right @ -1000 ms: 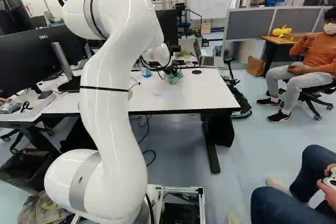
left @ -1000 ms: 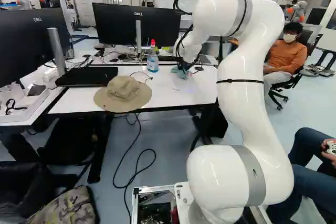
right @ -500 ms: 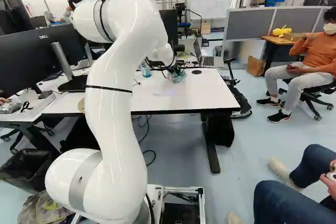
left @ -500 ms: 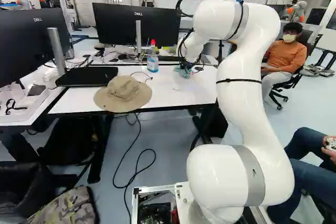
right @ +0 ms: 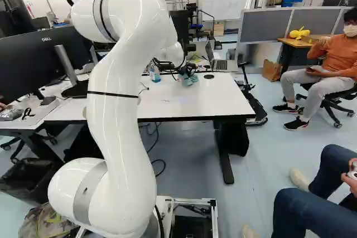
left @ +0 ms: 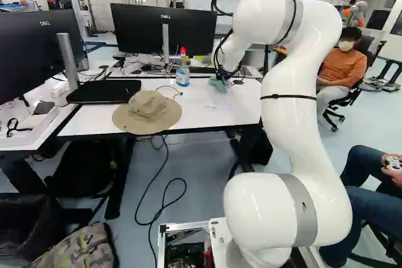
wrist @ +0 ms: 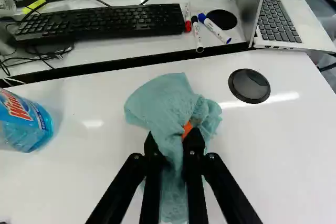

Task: Clean the table with the green towel

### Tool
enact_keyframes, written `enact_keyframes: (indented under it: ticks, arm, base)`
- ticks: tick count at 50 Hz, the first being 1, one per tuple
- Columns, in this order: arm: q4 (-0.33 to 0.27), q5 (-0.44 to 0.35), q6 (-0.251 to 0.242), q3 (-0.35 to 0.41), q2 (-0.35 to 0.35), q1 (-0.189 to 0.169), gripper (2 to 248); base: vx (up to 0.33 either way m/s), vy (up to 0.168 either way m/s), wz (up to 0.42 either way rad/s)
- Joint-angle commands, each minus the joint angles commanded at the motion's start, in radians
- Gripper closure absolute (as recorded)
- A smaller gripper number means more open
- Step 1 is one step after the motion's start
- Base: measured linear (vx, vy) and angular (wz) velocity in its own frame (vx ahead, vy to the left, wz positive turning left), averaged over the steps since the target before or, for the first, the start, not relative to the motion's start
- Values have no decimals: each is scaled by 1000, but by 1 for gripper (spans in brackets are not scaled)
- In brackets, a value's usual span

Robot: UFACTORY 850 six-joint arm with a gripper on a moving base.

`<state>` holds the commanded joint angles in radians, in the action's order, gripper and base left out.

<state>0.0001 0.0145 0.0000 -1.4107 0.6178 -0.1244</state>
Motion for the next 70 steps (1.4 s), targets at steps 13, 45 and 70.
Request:
enact_keyframes:
  ticks: [13, 45, 70]
  arm:
    - [0, 69, 0, 20, -39, 11, 201]
    - [0, 246, 0, 148, -200, 48, 201]
    - [0, 261, 0, 159, -218, 48, 201]
  base:
    - [0, 0, 0]
    - [0, 0, 0]
    - [0, 0, 0]
